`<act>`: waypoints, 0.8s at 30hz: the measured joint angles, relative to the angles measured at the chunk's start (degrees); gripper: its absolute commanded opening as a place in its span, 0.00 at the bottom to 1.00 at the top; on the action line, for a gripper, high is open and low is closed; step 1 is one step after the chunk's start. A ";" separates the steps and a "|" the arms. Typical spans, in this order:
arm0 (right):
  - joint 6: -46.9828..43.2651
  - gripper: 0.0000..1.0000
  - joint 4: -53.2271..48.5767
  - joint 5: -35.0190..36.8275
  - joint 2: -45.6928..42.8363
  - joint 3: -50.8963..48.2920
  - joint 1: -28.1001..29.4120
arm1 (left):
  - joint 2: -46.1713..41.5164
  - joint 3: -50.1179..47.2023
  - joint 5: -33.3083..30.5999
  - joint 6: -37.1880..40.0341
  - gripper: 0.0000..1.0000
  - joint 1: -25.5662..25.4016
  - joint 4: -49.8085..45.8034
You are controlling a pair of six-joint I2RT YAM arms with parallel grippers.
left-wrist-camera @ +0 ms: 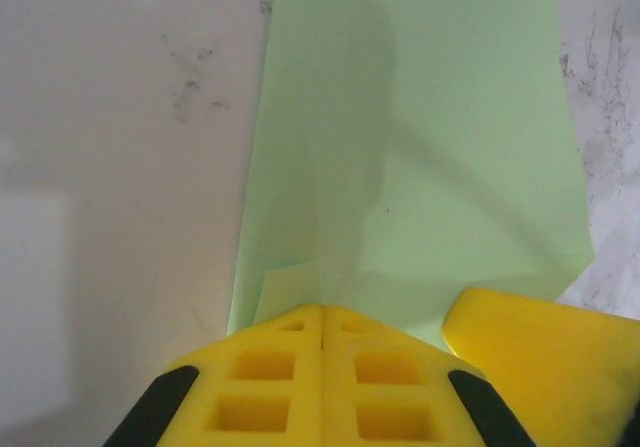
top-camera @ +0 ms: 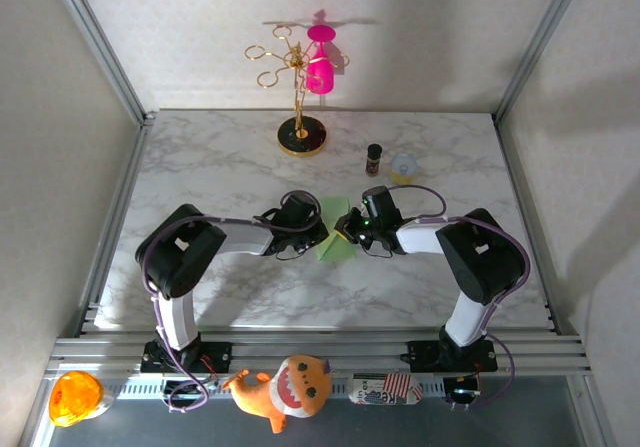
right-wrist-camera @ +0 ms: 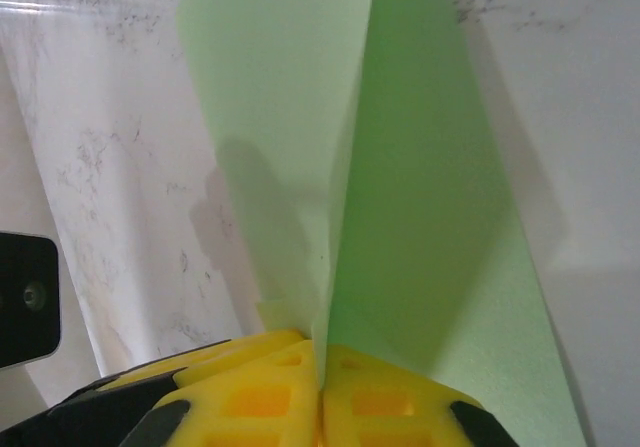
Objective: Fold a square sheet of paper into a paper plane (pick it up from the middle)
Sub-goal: Pick up the paper from the center of the table.
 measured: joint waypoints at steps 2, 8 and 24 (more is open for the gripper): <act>-0.55 0.05 0.37 0.22 0.00 0.00 0.02 | -0.79 -0.59 0.59 -0.17 0.08 0.39 -0.02; -3.72 0.03 0.63 1.55 -3.15 -0.39 0.00 | -9.51 -6.12 2.71 -1.81 0.36 4.76 1.07; -5.62 0.05 9.57 -10.01 -13.92 0.09 -2.27 | -23.37 -22.45 14.38 -10.78 0.97 10.01 31.56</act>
